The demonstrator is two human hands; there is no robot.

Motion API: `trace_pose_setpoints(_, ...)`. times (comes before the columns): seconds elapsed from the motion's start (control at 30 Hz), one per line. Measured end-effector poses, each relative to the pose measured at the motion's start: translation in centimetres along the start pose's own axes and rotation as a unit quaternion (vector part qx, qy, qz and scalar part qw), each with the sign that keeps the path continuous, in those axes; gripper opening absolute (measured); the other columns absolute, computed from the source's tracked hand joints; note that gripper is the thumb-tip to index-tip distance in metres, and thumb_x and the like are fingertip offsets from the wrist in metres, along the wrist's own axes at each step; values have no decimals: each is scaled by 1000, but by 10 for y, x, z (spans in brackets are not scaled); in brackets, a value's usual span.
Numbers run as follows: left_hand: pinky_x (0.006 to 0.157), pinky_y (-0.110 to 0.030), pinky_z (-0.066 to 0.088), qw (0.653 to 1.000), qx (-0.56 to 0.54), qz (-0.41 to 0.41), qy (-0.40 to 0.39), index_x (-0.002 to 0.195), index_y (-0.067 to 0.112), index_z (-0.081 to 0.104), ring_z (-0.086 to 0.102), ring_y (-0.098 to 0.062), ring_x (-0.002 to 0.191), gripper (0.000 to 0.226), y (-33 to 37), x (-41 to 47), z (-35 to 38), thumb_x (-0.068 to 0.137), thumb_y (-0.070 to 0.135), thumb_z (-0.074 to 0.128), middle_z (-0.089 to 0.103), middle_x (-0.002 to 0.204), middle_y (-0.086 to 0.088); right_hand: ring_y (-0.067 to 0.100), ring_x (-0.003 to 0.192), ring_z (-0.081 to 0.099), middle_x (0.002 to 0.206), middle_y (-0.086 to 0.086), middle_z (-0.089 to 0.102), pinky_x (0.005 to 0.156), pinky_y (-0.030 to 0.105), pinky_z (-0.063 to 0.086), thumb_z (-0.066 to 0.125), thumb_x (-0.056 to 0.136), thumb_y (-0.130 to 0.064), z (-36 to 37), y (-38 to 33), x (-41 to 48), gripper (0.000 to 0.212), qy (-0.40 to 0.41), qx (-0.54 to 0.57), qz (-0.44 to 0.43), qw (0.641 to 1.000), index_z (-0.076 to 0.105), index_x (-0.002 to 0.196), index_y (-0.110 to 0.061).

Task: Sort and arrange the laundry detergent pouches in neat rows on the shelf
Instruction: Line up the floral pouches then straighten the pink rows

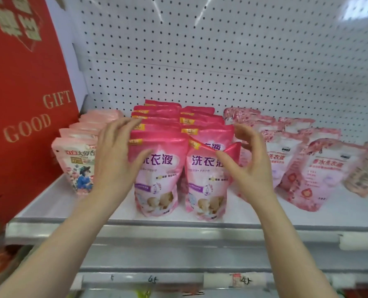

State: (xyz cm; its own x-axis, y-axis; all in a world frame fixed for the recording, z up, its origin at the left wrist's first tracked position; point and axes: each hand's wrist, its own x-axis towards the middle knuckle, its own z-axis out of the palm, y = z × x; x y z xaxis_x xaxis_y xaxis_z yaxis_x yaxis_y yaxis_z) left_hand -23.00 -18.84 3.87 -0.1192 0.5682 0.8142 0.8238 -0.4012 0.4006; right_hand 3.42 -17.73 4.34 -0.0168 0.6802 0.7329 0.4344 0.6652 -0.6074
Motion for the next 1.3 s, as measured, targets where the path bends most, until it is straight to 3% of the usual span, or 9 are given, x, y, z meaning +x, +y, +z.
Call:
trace_pose_setpoints(0.1, 105, -40, 35, 990, 80, 94, -72, 118, 17, 66, 52, -26, 115, 38, 7, 25, -1, 88, 40, 59, 66, 115, -1, 12, 108, 58, 114, -9, 67, 98, 38, 45, 65, 88, -46, 2, -19, 23, 36, -62, -241, -112, 962, 67, 118, -25)
trace_pose_setpoints(0.2, 87, -33, 43, 987, 83, 93, -106, 110, 21, 70, 61, -18, 96, 28, 16, 36, -2, 90, 37, 59, 72, 102, 4, 15, 83, 66, 92, -9, 75, 81, 37, 52, 63, 92, -38, 9, -31, 33, 20, -117, -310, -84, 940, 76, 101, -25)
trace_pose_setpoints(0.3, 72, -17, 41, 991, -15, 23, -132, 99, 28, 72, 56, 6, 75, 12, 16, 42, -3, 91, 30, 63, 67, 85, 20, 20, 81, 70, 84, -7, 75, 80, 42, 57, 67, 92, -26, 3, -36, 49, 10, -152, -179, 70, 969, 77, 89, -26)
trace_pose_setpoints(0.43, 77, -26, 47, 986, -52, 15, -155, 91, 31, 72, 59, 5, 79, 8, 12, 48, -4, 90, 27, 65, 68, 83, 20, 19, 85, 73, 81, -5, 77, 86, 46, 58, 73, 87, -23, -2, -30, 70, 12, -160, -42, 204, 965, 76, 78, -29)
trace_pose_setpoints(0.67, 74, -25, 41, 986, -47, 44, -154, 92, 31, 72, 56, -7, 83, 10, 5, 49, -2, 90, 24, 65, 66, 83, 22, -3, 84, 69, 91, -18, 74, 86, 27, 57, 69, 89, -26, 7, -19, 68, 14, -176, -105, 46, 978, 78, 100, -22)
trace_pose_setpoints(0.83, 77, -28, 39, 987, -42, 38, -150, 92, 33, 71, 53, 8, 81, 9, 4, 46, -4, 90, 27, 64, 59, 79, 30, -8, 78, 66, 86, -20, 72, 71, 14, 52, 71, 88, -26, -2, -17, 68, 13, -252, -125, 44, 959, 74, 100, -30)
trace_pose_setpoints(1.03, 72, -30, 44, 992, -28, 32, -121, 94, 32, 72, 57, -6, 82, 9, 7, 42, -3, 89, 28, 65, 64, 82, 19, 12, 79, 68, 84, -8, 73, 72, 26, 52, 72, 88, -19, 0, -16, 62, 7, -207, -180, 4, 962, 74, 93, -22)
trace_pose_setpoints(1.2, 80, -31, 44, 992, 14, 69, -104, 99, 28, 72, 54, -6, 86, 12, 10, 39, -5, 90, 30, 64, 68, 92, 16, 9, 73, 60, 81, -9, 69, 64, 24, 40, 70, 89, -23, -3, -14, 59, 8, -213, -228, -34, 950, 71, 96, -20)
trace_pose_setpoints(1.3, 86, -29, 42, 992, 45, 90, -82, 107, 24, 71, 56, -14, 98, 19, 12, 33, -7, 90, 27, 64, 69, 103, 10, 12, 77, 55, 83, -12, 64, 73, 31, 41, 69, 89, -25, -6, -10, 54, 11, -189, -276, -77, 939, 69, 99, -20)
